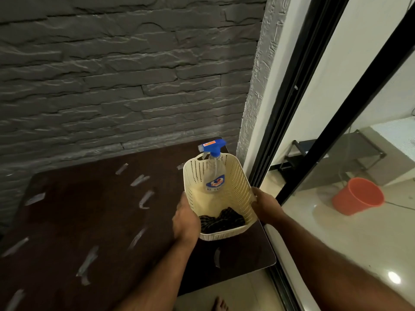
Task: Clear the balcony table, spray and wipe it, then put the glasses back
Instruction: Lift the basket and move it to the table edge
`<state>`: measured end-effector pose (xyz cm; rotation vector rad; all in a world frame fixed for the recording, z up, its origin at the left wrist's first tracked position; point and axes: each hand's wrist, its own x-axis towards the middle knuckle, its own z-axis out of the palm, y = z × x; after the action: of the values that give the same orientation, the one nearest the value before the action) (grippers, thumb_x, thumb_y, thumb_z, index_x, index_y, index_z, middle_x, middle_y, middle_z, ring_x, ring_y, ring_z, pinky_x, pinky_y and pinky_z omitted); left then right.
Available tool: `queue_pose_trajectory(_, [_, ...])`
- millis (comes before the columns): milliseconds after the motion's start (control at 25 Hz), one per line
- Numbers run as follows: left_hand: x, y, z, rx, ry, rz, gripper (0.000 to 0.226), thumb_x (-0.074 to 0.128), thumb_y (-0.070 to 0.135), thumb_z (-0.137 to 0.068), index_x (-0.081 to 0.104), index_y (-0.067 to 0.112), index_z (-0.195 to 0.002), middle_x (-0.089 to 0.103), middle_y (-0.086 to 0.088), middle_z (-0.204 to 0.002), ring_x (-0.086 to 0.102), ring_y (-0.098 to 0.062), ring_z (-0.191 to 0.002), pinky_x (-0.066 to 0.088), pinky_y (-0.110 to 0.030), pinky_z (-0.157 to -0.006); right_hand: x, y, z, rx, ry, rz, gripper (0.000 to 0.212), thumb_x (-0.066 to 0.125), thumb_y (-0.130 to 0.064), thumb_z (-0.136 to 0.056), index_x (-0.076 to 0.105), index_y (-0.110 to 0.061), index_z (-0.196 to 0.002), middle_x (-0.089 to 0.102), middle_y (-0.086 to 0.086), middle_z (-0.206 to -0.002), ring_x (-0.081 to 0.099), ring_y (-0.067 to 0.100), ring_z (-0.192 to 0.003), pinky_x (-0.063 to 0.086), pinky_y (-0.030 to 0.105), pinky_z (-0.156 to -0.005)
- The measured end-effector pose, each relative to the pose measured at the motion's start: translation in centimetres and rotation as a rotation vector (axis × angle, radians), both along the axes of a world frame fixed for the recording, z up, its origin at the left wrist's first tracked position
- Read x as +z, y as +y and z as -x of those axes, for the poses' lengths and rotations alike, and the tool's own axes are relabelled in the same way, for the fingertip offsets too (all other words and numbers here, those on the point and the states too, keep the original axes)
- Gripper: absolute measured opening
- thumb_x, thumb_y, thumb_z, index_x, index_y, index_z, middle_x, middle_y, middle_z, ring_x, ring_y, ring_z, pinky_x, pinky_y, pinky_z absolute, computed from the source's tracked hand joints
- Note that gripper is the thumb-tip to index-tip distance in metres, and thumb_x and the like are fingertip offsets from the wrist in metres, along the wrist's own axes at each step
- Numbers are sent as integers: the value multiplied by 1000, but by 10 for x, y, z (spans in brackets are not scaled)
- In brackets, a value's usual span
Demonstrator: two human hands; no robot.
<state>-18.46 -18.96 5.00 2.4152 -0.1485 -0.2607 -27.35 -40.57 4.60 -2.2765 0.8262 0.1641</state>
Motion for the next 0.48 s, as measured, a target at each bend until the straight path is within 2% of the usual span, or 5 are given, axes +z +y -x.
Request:
queue_pose_trajectory(160, [-9, -2, 8, 32, 43, -21, 50, 38, 14, -94, 34, 27, -142, 52, -5, -137, 55, -32, -118, 44, -43, -96, -4, -4, 1, 24, 18, 5, 51, 50, -12, -92, 45, -22, -142, 65, 8, -124, 62, 23, -107, 50, 32, -82])
queue_pose_trajectory(480, [-14, 4, 5, -2, 31, -48, 50, 37, 14, -92, 34, 30, -140, 53, -3, -136, 56, -29, -117, 44, -41, -95, -11, 0, 7, 21, 19, 16, 51, 59, -17, -89, 42, -17, -137, 65, 5, -108, 65, 16, -84, 58, 32, -70])
